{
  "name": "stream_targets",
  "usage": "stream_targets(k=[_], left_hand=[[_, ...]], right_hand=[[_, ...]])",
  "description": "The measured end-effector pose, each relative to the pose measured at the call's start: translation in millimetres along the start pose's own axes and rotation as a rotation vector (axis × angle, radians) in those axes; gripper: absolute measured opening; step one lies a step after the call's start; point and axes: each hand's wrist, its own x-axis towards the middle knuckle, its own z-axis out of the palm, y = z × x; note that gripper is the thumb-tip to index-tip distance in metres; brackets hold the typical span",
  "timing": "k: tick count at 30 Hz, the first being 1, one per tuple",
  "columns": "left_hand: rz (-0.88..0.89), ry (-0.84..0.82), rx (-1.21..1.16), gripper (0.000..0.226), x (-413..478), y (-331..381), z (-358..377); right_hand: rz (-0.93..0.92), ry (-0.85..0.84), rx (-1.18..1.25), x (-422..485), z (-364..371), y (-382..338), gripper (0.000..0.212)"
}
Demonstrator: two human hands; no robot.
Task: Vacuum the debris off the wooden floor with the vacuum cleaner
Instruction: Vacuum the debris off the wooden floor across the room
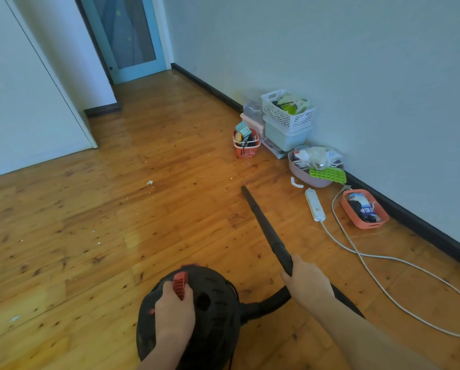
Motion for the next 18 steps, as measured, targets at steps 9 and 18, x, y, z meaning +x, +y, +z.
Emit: stream_targets(k=[9,18], left_hand=[[-0.002,0.023,-0.016,0.008,41,25,5],[-0.008,0.020,-0.029,0.012,54,27,8]], right_hand=[[-0.051,-0.001,-0.015,52,12,-26,0.025],[-0.093,0.006,-0.026,71,19,-44,0.030]])
